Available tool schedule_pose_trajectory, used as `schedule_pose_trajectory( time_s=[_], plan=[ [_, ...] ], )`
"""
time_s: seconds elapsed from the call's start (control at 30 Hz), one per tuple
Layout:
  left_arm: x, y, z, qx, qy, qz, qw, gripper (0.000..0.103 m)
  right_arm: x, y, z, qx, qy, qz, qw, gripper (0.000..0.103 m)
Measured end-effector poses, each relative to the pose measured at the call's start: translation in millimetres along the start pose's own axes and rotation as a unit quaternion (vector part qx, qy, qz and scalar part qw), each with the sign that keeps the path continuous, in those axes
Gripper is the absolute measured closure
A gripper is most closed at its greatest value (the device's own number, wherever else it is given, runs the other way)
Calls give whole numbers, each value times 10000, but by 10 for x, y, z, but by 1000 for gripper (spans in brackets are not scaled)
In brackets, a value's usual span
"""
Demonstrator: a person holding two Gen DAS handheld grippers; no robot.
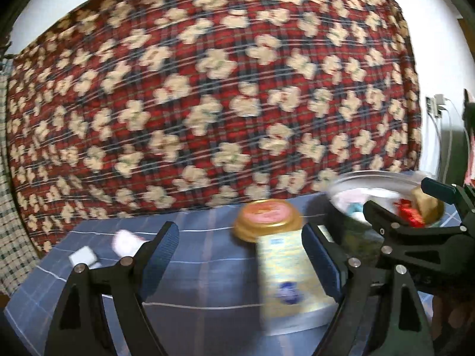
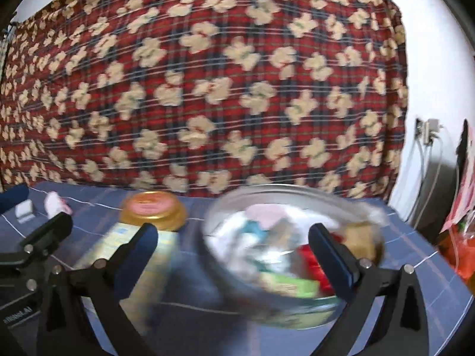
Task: Organize soft objects
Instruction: 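Move the left gripper toward the white sponge block while the right gripper approaches the towel roll, then grasp the white sponge block with the left gripper while the right gripper grasps the pink-trimmed towel roll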
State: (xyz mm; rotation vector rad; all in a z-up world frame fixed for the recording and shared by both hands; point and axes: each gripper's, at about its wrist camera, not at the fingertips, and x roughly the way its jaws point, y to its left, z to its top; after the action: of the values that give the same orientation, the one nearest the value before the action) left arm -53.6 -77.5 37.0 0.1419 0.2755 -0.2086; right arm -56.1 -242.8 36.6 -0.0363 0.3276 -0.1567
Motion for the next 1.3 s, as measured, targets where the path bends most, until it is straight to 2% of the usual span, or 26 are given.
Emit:
schedule_pose_trajectory(
  time_s=[0.2,0.4,0.7,1.1,1.3],
  plan=[
    [-24,692,-49,-153,-53,504,9986,17,39,707,187,-37,-34,388,9992,0],
    [-3,1378,-136,-412,10,1062,9935,17,133,1309,310,-64,-1,841,9964,0],
    [111,2120,-298,-813,225,1609,9834,17,381,2040,318,-224,203,1303,9910,0],
    [424,2583,-532,-1052,739,1896,9734,17,811,2479,320,-295,605,1499,9864,0],
    [503,2819,-575,-1399,902,1868,9682,17,891,2455,248,-305,657,1538,9854,0]
  ],
)
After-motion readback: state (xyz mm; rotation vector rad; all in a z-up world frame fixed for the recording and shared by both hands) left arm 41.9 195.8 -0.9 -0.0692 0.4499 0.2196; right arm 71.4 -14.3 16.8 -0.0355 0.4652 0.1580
